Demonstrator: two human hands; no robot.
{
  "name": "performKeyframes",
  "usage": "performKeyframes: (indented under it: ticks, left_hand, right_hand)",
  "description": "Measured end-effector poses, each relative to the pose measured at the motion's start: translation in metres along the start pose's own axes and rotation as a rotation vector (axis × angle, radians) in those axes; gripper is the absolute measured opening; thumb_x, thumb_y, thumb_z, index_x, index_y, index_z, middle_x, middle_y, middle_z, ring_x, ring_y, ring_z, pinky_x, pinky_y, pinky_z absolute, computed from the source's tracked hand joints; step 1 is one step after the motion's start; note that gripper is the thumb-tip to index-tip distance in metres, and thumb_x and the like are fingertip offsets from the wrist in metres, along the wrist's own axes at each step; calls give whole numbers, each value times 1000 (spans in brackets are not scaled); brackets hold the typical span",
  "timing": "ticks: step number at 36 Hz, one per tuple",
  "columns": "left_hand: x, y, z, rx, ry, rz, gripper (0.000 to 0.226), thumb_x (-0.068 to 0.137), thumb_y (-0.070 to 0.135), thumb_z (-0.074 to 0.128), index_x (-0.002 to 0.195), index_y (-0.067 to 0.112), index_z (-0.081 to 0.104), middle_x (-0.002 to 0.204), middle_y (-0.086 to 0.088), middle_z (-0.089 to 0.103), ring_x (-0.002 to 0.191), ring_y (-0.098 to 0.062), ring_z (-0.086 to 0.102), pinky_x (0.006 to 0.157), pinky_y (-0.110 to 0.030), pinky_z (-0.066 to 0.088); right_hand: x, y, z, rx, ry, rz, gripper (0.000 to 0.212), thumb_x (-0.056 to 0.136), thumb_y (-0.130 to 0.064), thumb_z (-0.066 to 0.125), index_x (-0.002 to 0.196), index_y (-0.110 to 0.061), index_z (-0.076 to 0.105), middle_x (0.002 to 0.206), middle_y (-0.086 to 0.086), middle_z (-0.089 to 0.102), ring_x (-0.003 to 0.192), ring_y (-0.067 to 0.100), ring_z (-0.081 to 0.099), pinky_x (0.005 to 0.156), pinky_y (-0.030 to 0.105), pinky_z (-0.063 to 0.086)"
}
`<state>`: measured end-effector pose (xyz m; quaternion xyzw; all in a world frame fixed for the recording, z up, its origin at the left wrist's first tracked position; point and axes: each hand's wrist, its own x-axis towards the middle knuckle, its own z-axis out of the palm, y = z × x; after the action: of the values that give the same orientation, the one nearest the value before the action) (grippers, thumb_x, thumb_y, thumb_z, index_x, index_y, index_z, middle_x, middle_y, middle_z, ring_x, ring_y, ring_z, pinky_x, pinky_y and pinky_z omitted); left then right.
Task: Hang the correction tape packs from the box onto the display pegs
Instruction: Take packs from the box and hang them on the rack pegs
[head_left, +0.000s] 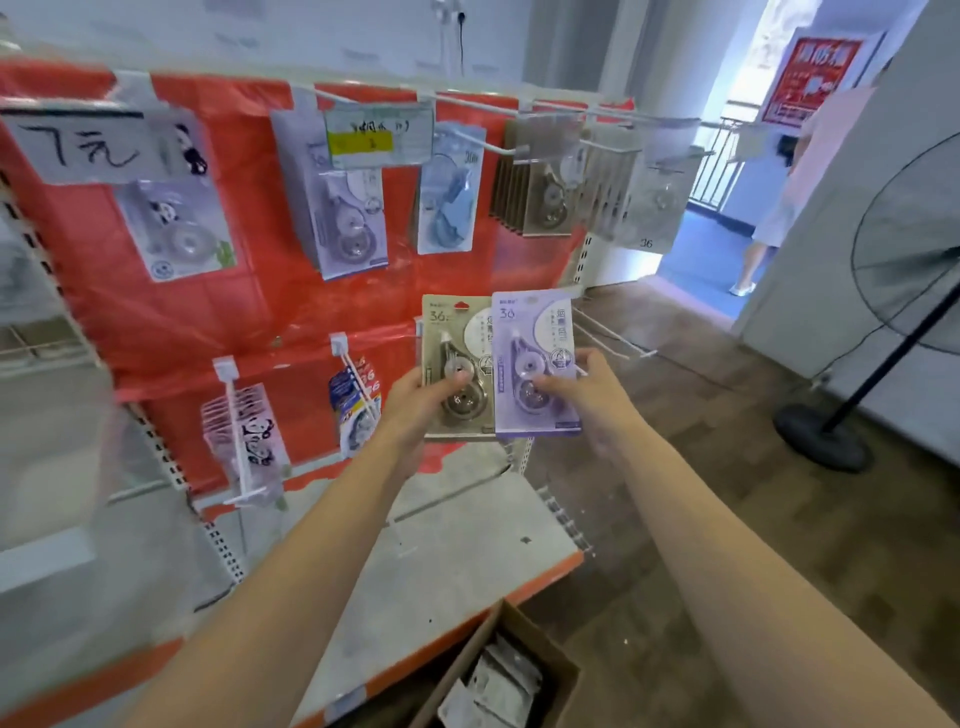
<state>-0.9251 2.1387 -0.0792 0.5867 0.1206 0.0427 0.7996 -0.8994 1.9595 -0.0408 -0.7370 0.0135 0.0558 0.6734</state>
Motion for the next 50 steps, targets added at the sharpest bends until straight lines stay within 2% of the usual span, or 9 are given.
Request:
performKeyframes:
  ticks: [3, 13, 15, 19, 24, 33, 39, 45, 50]
  left_hand:
    - [14, 5, -2, 23, 30, 37, 14, 83, 7, 70, 95, 12, 67, 94, -12, 70, 92, -31, 66, 93, -55, 50]
    - [38, 16, 6, 70, 88, 127, 16, 84, 8, 69, 97, 16, 67, 97, -6, 71, 88, -20, 69, 77, -33, 58]
    - [39, 20, 5, 50, 122, 153, 20, 83, 10, 70, 101, 15, 67, 106, -11, 71, 100, -29, 67, 91, -47, 53]
    - [33, 31, 0, -22, 271, 173, 18, 85, 7, 68, 100, 15, 66, 110, -15, 69, 107, -35, 64, 93, -54, 50]
    - [12, 59, -20, -39, 413, 317, 15, 85, 3, 64, 93, 16, 66, 81, 1, 74, 81, -18, 70, 74, -31, 57]
    - [-23, 91, -61, 10, 564, 395, 16, 84, 11, 67, 98, 18, 65, 96, -4, 73, 97, -26, 68, 86, -42, 53]
    - [-26, 91, -65, 27, 566, 418, 13, 87, 9, 65, 96, 18, 65, 85, 4, 71, 77, -9, 68, 60, -20, 52]
    - [-24, 90, -72, 46, 559, 390, 12, 88, 13, 65, 99, 18, 65, 100, -5, 72, 98, -25, 67, 90, -42, 53]
    - [-20, 90, -79, 50, 544, 383, 11, 87, 13, 66, 95, 19, 67, 104, -9, 72, 104, -30, 66, 95, -47, 51]
  right_hand:
    - [19, 5, 8, -24, -2, -12, 43, 82, -3, 72, 113, -10, 42, 116, 15, 63, 98, 28, 64, 79, 39, 56]
    - [67, 6, 2, 59, -127, -3, 48, 76, -7, 77, 115, -13, 50, 115, 12, 67, 105, 31, 65, 95, 51, 51]
    - [76, 0, 6, 42, -194, -32, 57, 71, -10, 79, 121, -8, 52, 112, 12, 68, 102, 29, 66, 94, 49, 52]
    - [88, -18, 20, -11, -351, -85, 39, 81, -7, 73, 113, -12, 51, 114, 9, 66, 104, 24, 64, 95, 41, 51]
    - [90, -49, 55, -31, -577, -237, 34, 85, -2, 68, 111, -13, 50, 105, 10, 65, 89, 20, 62, 79, 35, 51]
    - [81, -72, 106, 62, -740, -390, 35, 83, -1, 69, 101, -26, 51, 101, 3, 66, 94, 20, 62, 86, 38, 52]
    - [77, -65, 106, 90, -777, -429, 36, 81, 2, 68, 101, -25, 53, 95, -3, 68, 87, 12, 65, 77, 25, 54]
    - [75, -65, 107, 133, -760, -454, 36, 82, 2, 68, 104, -22, 53, 96, -2, 68, 85, 10, 65, 71, 21, 52]
    - [73, -66, 106, 175, -715, -440, 35, 84, 2, 66, 107, -20, 53, 95, -1, 69, 82, 8, 67, 71, 22, 54]
